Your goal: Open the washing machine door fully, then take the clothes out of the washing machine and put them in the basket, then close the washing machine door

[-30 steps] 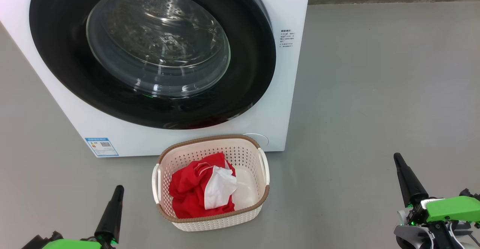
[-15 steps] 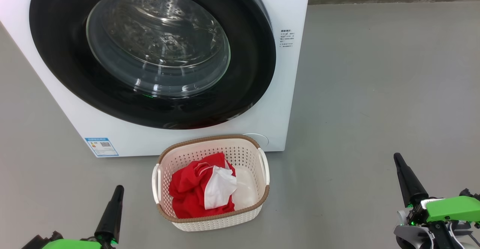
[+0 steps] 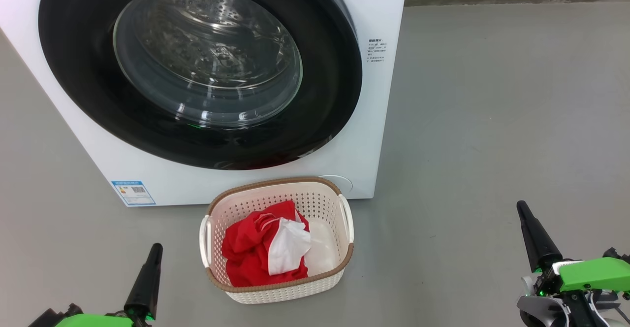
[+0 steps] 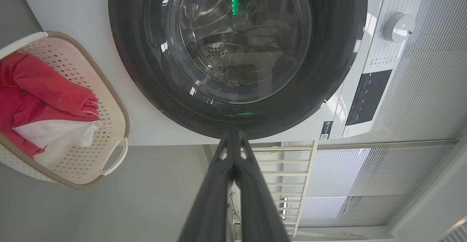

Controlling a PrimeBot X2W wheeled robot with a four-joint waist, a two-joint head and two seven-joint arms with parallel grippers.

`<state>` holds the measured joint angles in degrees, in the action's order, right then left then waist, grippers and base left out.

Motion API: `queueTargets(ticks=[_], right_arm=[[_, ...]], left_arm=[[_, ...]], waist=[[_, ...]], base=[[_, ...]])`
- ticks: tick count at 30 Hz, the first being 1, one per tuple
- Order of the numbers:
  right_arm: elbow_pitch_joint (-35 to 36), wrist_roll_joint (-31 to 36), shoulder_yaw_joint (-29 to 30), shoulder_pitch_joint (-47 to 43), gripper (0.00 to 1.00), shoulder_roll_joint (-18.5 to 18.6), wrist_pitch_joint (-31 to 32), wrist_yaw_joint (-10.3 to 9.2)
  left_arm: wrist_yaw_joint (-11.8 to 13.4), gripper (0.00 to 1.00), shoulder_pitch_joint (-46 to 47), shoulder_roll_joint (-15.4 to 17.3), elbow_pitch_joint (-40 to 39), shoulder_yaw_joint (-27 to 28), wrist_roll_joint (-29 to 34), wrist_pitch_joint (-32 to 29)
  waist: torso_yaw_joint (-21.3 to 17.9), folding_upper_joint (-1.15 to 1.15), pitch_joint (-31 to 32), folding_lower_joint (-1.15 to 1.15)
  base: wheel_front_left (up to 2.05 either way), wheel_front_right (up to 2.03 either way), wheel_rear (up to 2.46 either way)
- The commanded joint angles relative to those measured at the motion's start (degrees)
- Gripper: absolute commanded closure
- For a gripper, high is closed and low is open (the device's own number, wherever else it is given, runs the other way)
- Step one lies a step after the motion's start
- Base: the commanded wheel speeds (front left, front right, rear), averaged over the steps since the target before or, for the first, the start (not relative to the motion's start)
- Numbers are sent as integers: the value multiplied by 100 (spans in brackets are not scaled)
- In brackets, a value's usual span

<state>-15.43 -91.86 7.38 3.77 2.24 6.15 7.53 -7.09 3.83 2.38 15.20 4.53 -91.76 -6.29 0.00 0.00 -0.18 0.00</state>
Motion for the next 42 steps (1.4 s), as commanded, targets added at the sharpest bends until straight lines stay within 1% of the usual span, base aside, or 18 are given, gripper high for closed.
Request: queueTargets(ticks=[1,42], right_arm=[[141,-31,-86,241,100,64,33,-4],[141,-31,-87,241,100,64,33,-4]], left_arm=[[-40,100,236,50,-116,198,-41,-19],[-40,100,236,50,-116,198,-41,-19]], waist=[[0,0,0,0],[0,0,0,0]], base=[[0,0,0],[0,0,0]])
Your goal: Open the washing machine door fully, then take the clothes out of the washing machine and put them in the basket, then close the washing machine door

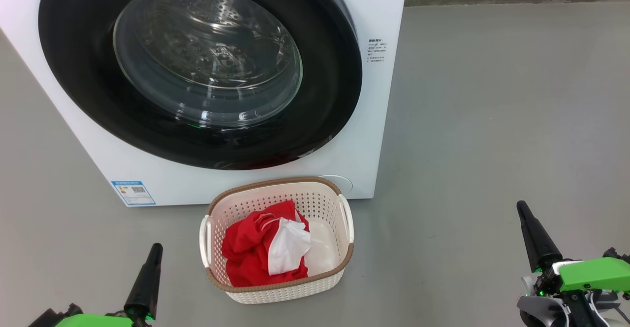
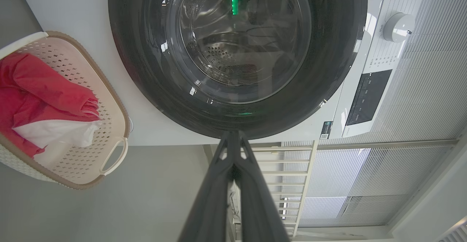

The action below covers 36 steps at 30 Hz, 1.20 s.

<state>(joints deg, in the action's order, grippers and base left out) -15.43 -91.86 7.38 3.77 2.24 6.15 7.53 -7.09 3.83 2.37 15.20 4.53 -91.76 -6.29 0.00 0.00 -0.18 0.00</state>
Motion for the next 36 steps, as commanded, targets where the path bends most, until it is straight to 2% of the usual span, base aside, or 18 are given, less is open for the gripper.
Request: queueTargets(ticks=[1,36], right_arm=[[141,-31,-87,241,100,64,33,-4],[141,-31,-87,241,100,64,33,-4]], left_arm=[[-40,100,236,51,-116,198,-41,-19],[-40,100,236,51,-117,198,-41,-19]], waist=[[0,0,0,0],[0,0,0,0]], base=[[0,0,0],[0,0,0]])
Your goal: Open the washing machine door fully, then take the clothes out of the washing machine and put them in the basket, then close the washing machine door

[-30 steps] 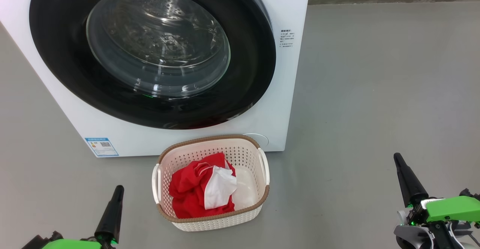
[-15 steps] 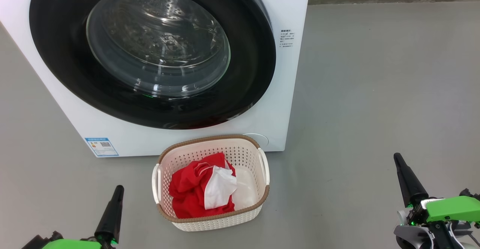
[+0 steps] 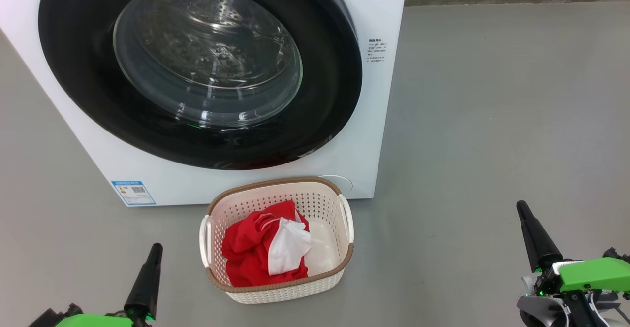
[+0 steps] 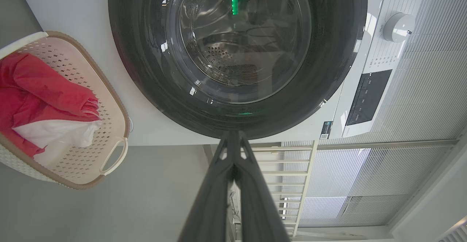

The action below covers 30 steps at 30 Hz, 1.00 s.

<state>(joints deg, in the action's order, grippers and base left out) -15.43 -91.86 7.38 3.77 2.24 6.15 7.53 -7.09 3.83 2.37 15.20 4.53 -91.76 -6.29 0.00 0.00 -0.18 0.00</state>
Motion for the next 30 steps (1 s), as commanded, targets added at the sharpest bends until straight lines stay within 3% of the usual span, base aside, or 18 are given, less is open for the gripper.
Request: queueTargets(ticks=[1,30], right_arm=[[141,-31,-87,241,100,64,33,-4],[141,-32,-87,241,100,64,33,-4]], left_arm=[[-40,100,236,51,-117,198,-41,-19],[-40,100,236,51,-117,197,-41,-19]], waist=[[0,0,0,0],[0,0,0,0]], base=[[0,0,0],[0,0,0]])
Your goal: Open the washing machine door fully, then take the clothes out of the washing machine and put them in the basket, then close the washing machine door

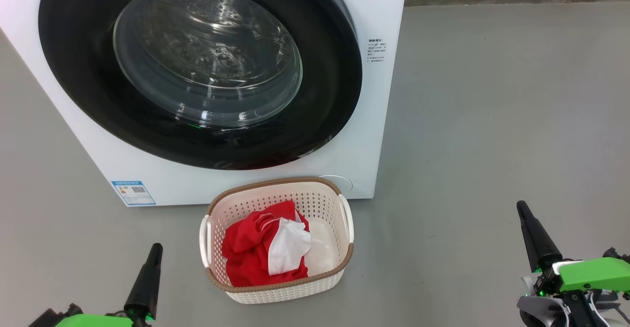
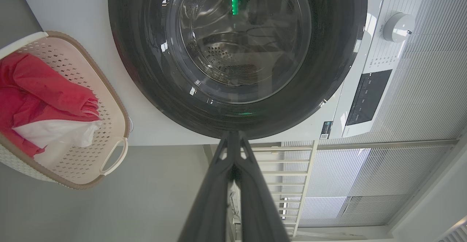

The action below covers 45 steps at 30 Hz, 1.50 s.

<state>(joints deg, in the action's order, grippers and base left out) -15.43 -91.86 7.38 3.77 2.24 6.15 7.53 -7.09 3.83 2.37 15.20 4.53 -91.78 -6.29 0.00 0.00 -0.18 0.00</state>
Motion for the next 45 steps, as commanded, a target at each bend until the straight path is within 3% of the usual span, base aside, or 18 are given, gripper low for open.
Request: queueTargets(ticks=[1,45], right_arm=[[141,-32,-87,241,100,64,33,-4],[141,-32,-87,241,100,64,33,-4]], left_arm=[[-40,100,236,51,-117,197,-40,-19],[-40,100,236,51,-117,197,-41,-19]], waist=[[0,0,0,0],[0,0,0,0]], base=[[0,0,0],[0,0,0]])
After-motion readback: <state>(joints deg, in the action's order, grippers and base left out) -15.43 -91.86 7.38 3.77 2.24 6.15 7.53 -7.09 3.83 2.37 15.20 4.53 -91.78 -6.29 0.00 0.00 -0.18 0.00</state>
